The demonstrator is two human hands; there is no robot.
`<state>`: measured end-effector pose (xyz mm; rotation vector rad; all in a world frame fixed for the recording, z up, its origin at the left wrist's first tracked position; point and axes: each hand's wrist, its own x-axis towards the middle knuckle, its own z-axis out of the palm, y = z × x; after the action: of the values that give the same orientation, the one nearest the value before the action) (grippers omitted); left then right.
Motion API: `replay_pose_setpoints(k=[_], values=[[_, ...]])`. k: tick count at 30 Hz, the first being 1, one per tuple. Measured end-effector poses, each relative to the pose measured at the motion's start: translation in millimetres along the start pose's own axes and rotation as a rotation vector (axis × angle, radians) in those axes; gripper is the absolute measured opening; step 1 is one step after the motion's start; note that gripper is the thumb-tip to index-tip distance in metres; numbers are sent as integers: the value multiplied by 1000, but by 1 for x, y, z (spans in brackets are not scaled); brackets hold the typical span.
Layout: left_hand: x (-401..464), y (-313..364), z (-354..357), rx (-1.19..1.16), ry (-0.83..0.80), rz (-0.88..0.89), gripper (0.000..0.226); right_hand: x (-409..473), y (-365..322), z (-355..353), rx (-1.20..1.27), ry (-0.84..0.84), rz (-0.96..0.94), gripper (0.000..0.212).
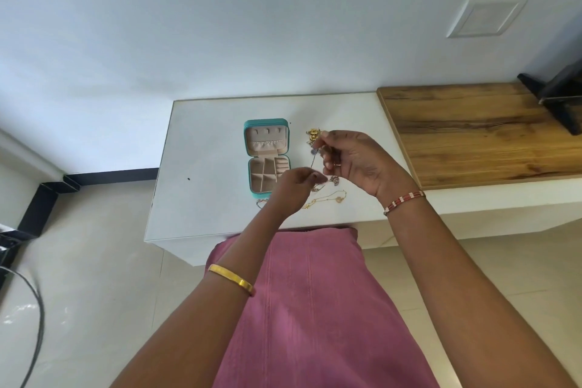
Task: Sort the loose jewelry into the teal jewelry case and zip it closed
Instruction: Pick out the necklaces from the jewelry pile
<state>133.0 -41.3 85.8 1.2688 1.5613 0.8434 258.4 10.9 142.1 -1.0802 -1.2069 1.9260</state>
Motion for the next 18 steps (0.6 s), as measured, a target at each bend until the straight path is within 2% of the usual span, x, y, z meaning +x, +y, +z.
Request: replay_pose_setpoints(k=[2, 6, 12, 15, 18], values=[[2, -8, 0, -151, -17, -84, 28, 7, 2, -5, 74, 93, -54, 23], [6, -32, -4, -297, -16, -234, 30, 23, 18, -19, 169, 297, -88, 19], [21, -50, -3, -597, 138, -481, 23, 45, 47, -28, 225, 374, 7, 19], [37, -42, 7, -651, 160, -485, 25, 62, 61, -26, 99, 386, 42, 18], [52, -32, 16, -573, 166, -443, 23, 79, 75, -24, -139, 399, 73, 16]])
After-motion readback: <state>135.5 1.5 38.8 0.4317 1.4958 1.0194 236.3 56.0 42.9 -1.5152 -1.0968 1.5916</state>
